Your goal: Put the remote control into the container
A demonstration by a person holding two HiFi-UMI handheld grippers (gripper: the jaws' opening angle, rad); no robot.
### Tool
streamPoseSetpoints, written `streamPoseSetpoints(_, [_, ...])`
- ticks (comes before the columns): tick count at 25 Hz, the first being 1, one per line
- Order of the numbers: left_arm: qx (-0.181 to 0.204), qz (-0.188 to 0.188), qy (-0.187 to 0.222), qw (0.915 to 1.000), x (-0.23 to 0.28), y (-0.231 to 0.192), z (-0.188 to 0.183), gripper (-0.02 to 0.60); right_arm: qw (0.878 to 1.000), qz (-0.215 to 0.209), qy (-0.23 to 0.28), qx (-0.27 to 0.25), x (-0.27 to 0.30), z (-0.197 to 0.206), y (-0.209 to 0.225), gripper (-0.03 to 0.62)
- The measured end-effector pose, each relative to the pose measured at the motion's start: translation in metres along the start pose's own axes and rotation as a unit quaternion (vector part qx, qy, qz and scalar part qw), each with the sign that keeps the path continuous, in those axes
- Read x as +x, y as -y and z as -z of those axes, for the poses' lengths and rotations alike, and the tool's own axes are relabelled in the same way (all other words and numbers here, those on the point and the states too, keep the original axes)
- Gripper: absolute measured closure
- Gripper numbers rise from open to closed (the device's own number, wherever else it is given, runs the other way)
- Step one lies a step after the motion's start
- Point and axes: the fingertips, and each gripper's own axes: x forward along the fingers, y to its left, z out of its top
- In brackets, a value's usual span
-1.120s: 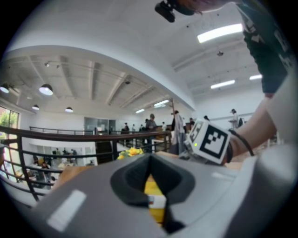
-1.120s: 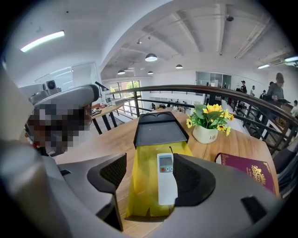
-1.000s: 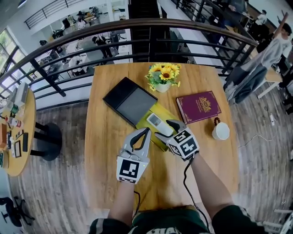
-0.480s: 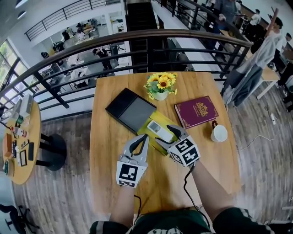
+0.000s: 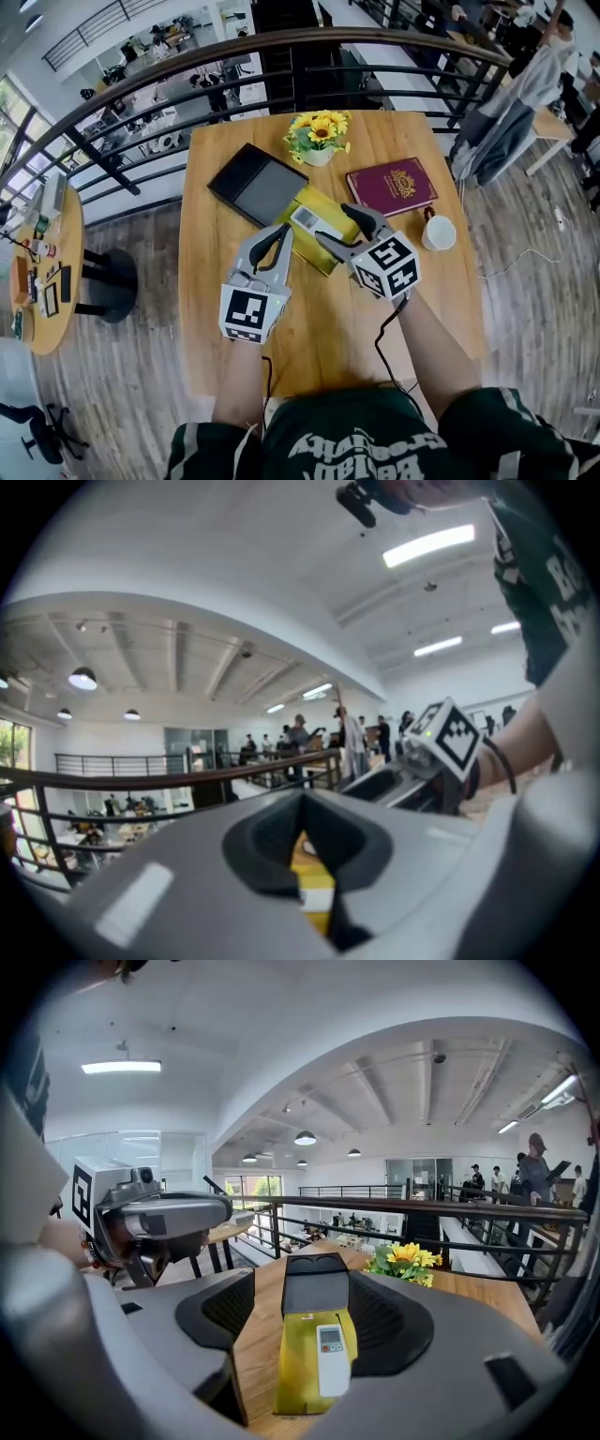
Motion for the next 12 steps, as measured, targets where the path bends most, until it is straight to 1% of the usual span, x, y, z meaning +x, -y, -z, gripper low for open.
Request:
streamPoseSetpoints(4, [0.007, -0.001, -0.006, 1.0000, -0.002, 0.012, -0.010, 0.586, 1.000, -0.011, 0.011, -0.001, -0.020, -0.008, 0.000, 0.272])
streamPoseSetpoints(6, [0.000, -0.003, -0.003, 1.0000, -0.003, 0.016, -0.014, 0.586, 1.000, -0.015, 0.022, -0.001, -0.030, -0.013, 0.000, 0.272])
streamPoseSetpoints(9, [-0.013, -0.005, 0.008, 0.9999, -0.004, 0.023, -0.023, 0.586, 0.999, -0.026, 0.046, -0.007, -0.043, -0.021, -0.004, 0.272])
streamPoseSetpoints(12, [-0.006, -0.009, 0.013, 0.9999, -0.007, 0.030, -0.032, 0.586, 0.996, -0.035, 0.075, -0.017, -0.054, -0.031, -0.009, 0.272])
